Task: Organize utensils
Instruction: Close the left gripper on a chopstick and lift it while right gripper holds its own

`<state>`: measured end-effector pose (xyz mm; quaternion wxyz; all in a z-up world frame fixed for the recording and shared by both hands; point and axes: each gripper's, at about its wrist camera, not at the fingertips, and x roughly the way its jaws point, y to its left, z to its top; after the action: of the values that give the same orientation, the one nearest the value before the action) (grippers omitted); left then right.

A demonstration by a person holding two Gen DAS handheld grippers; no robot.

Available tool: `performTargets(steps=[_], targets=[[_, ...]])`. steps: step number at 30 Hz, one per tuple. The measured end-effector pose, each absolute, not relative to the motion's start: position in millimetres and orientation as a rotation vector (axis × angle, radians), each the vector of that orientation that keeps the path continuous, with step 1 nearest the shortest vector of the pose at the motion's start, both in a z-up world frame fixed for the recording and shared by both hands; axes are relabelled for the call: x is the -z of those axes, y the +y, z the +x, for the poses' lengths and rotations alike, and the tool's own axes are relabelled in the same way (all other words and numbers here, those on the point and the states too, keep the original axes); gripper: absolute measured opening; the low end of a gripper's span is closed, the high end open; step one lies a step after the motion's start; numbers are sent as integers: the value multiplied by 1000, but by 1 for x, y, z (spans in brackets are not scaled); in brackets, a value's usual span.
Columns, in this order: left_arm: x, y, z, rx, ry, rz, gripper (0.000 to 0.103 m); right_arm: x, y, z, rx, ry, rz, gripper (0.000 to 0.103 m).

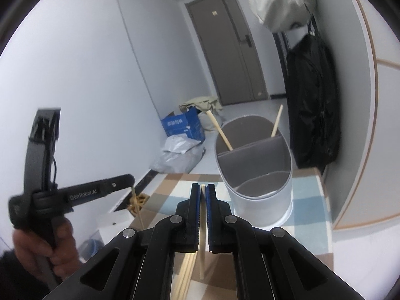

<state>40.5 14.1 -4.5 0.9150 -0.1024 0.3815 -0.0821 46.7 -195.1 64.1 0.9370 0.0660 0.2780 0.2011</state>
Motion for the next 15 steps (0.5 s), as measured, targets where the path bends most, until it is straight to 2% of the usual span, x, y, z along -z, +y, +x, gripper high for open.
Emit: performTargets(steps=[15], targets=[[-50, -6, 36, 284, 719, -173, 0, -92, -207, 44, -355, 521, 138, 4]])
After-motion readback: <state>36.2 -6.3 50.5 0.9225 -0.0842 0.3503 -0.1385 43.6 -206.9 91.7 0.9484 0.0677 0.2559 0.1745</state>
